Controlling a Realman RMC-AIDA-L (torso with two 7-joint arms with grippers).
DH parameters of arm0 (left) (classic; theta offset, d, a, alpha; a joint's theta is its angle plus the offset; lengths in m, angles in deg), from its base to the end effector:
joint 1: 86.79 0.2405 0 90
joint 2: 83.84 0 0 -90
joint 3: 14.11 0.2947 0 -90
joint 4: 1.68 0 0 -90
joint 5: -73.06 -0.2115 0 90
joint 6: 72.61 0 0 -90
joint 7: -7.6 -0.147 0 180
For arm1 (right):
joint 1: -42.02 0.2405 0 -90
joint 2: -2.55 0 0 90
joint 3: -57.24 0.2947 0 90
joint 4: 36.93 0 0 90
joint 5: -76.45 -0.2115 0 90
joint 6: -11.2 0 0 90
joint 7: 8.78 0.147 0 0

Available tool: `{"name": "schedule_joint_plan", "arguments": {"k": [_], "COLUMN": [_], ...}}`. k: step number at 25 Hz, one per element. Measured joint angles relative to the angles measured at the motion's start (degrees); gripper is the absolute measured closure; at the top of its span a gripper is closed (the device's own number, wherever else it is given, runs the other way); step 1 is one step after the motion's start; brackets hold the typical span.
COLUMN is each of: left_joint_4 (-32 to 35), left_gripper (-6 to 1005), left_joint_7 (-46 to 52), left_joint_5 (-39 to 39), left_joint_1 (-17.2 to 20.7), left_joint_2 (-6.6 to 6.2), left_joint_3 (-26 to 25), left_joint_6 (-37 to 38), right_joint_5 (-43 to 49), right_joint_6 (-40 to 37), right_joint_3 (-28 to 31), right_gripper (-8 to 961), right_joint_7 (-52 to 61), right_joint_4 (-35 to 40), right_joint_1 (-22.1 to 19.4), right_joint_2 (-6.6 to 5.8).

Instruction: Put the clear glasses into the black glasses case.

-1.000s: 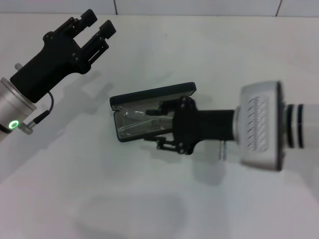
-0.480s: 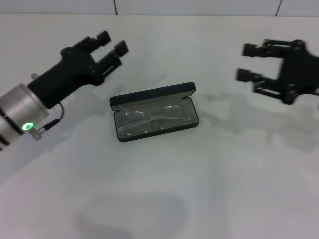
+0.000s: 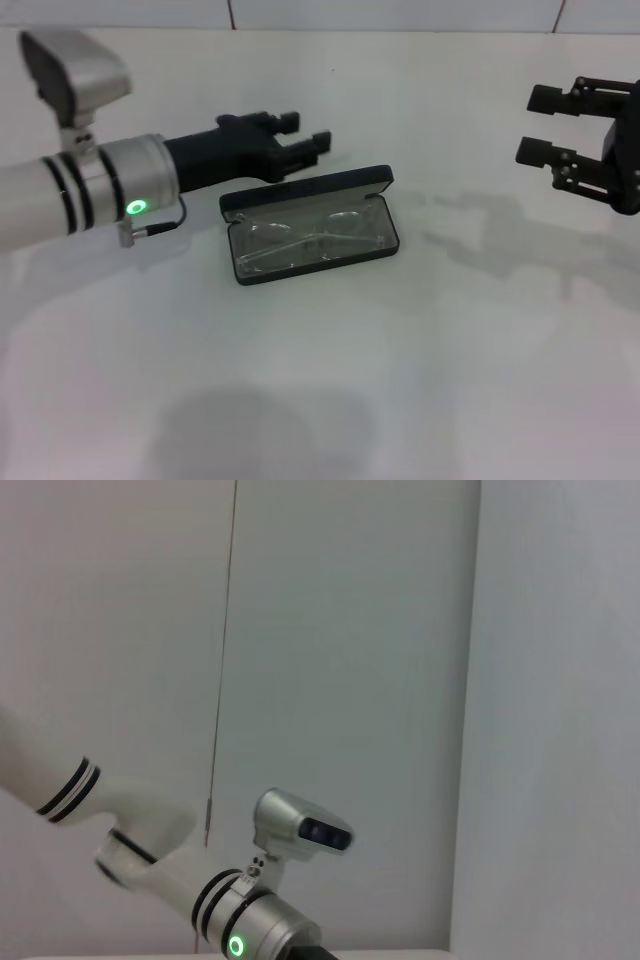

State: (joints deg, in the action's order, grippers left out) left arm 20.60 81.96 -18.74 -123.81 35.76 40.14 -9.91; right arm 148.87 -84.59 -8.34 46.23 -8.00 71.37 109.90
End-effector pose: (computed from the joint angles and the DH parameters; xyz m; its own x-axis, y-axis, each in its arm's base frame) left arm -0.2708 0.4034 -0.0737 0.7152 0.3826 0.5849 0.6145 -0.7429 -0.2655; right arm 0.2640 0.3544 0.0393 0.7227 0.1401 -0.6768 -0.1018 -0.9470 -0.3048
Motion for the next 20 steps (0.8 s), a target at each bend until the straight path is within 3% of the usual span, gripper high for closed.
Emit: {"name": "schedule_joint_plan", "arguments": {"k": [14,20], "left_joint_4": [3.5,3.5], "left_gripper": [436,436], "left_joint_7": [2.0,-0.9], "left_joint_5": [-1.9,-1.5], "left_joint_1": [1.9,4.1], "left_joint_2": [0.23,0.42], "left_joint_3": [9.8,10.9], "left_joint_6": [-0.8,0.5], "right_joint_5": [0.0,0.0], "right_joint_6": [2.3,3.3], "right_joint_3": [0.2,0.1], "right_gripper": [357,344], "right_joint_7": [-0.4,-0.4], "right_joint_4": [-0.5,-0.5], "right_joint_1": [-0.3,-0.4], "right_joint_2": [0.11,0.38]}}
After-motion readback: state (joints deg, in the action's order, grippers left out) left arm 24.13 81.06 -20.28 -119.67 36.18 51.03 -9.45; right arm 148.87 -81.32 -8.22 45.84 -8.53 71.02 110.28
